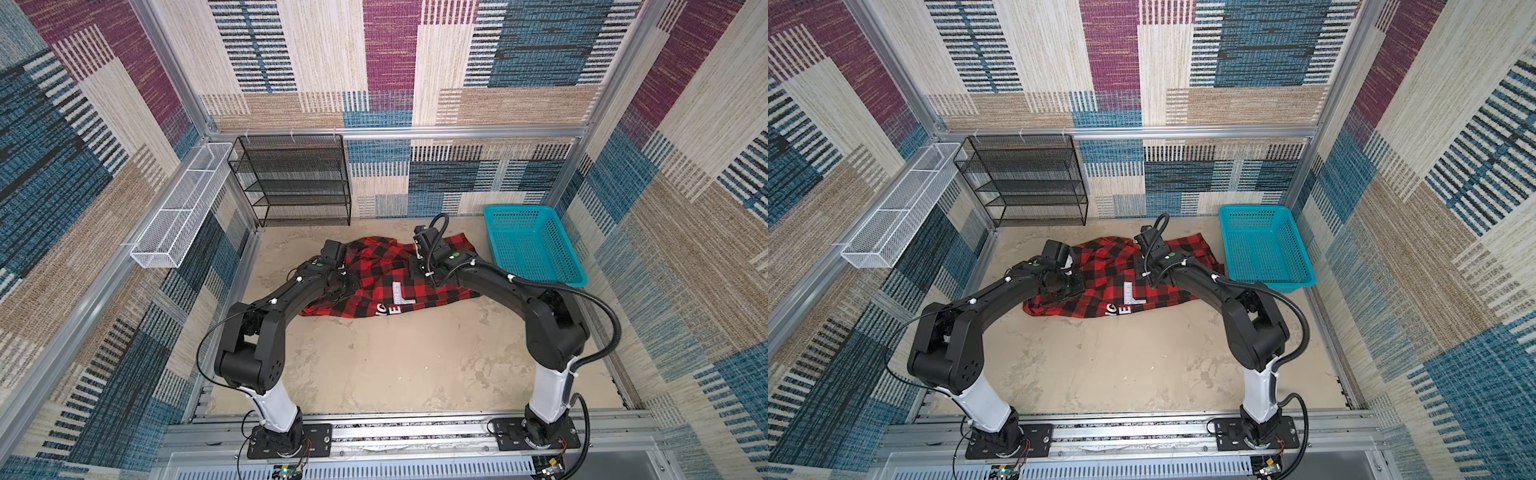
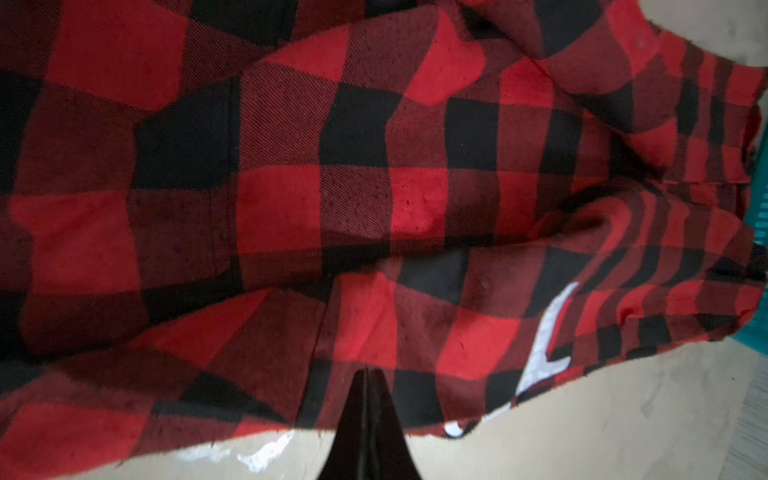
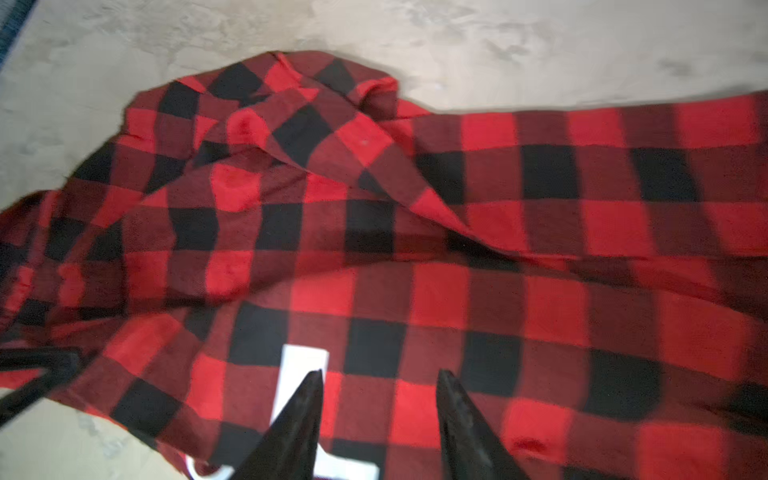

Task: Fold and stack the long sleeve shirts

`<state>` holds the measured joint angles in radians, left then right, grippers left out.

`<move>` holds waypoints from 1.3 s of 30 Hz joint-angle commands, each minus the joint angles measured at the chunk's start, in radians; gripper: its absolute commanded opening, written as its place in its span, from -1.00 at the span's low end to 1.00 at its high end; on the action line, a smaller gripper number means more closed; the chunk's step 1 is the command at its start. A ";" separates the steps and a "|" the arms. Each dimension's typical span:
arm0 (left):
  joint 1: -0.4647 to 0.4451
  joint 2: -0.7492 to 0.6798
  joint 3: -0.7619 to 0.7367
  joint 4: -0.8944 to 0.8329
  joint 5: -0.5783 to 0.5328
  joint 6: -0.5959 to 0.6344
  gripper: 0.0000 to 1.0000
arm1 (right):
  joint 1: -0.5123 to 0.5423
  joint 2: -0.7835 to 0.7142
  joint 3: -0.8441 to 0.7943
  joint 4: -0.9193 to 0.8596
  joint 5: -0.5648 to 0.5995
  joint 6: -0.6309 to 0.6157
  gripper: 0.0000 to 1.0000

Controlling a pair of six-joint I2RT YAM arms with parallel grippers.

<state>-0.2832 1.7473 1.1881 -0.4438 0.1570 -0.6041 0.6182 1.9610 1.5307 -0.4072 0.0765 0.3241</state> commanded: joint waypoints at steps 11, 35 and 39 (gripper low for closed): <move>0.060 0.099 -0.124 0.186 -0.030 -0.092 -1.00 | 0.026 0.258 0.098 0.124 -0.099 0.119 -0.14; 0.104 -0.113 -0.151 0.111 -0.054 -0.138 -1.00 | 0.037 0.010 -0.074 0.111 -0.035 0.086 -0.06; 0.107 -0.070 -0.153 0.113 -0.084 -0.133 -1.00 | 0.035 -0.003 -0.143 0.146 -0.026 0.106 -0.08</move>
<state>-0.1791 1.6577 1.0325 -0.3046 0.0887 -0.7368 0.6521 1.9644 1.4105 -0.2890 0.0448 0.4072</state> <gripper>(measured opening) 0.051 0.462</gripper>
